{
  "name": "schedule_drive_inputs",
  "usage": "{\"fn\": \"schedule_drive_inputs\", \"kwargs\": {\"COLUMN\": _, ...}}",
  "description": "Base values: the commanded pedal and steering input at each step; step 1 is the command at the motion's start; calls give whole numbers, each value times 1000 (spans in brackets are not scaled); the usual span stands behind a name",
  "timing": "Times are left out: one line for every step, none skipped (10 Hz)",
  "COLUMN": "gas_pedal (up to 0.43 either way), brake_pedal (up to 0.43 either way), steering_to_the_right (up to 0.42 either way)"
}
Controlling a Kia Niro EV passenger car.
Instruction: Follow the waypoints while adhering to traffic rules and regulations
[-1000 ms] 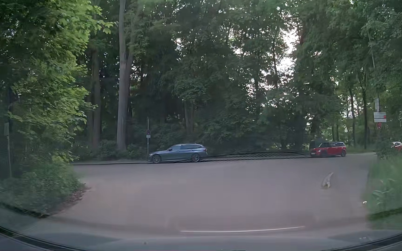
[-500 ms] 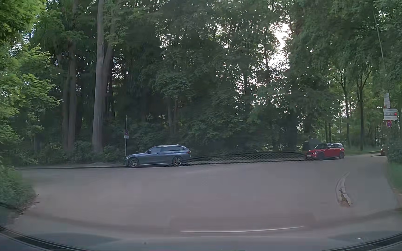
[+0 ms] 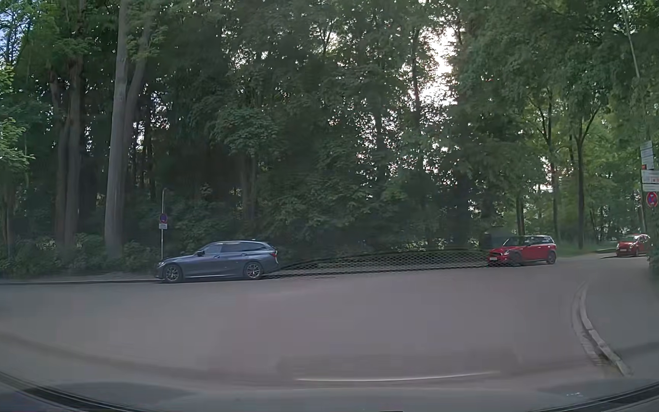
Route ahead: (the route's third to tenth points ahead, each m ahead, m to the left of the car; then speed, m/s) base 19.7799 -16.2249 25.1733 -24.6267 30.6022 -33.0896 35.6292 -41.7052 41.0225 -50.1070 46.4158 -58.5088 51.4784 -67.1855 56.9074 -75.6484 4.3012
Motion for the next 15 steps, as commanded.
{"fn": "schedule_drive_inputs", "kwargs": {"gas_pedal": 0, "brake_pedal": 189, "steering_to_the_right": 134}}
{"fn": "schedule_drive_inputs", "kwargs": {"gas_pedal": 0, "brake_pedal": 189, "steering_to_the_right": 136}}
{"fn": "schedule_drive_inputs", "kwargs": {"gas_pedal": 0, "brake_pedal": 189, "steering_to_the_right": 136}}
{"fn": "schedule_drive_inputs", "kwargs": {"gas_pedal": 0, "brake_pedal": 122, "steering_to_the_right": 136}}
{"fn": "schedule_drive_inputs", "kwargs": {"gas_pedal": 0, "brake_pedal": 18, "steering_to_the_right": 137}}
{"fn": "schedule_drive_inputs", "kwargs": {"gas_pedal": 0, "brake_pedal": 18, "steering_to_the_right": 138}}
{"fn": "schedule_drive_inputs", "kwargs": {"gas_pedal": 0, "brake_pedal": 18, "steering_to_the_right": 138}}
{"fn": "schedule_drive_inputs", "kwargs": {"gas_pedal": 0, "brake_pedal": 18, "steering_to_the_right": 138}}
{"fn": "schedule_drive_inputs", "kwargs": {"gas_pedal": 0, "brake_pedal": 18, "steering_to_the_right": 137}}
{"fn": "schedule_drive_inputs", "kwargs": {"gas_pedal": 0, "brake_pedal": 18, "steering_to_the_right": 136}}
{"fn": "schedule_drive_inputs", "kwargs": {"gas_pedal": 0, "brake_pedal": 24, "steering_to_the_right": 138}}
{"fn": "schedule_drive_inputs", "kwargs": {"gas_pedal": 0, "brake_pedal": 18, "steering_to_the_right": 140}}
{"fn": "schedule_drive_inputs", "kwargs": {"gas_pedal": 0, "brake_pedal": 18, "steering_to_the_right": 141}}
{"fn": "schedule_drive_inputs", "kwargs": {"gas_pedal": 0, "brake_pedal": 18, "steering_to_the_right": 141}}
{"fn": "schedule_drive_inputs", "kwargs": {"gas_pedal": 0, "brake_pedal": 110, "steering_to_the_right": 141}}
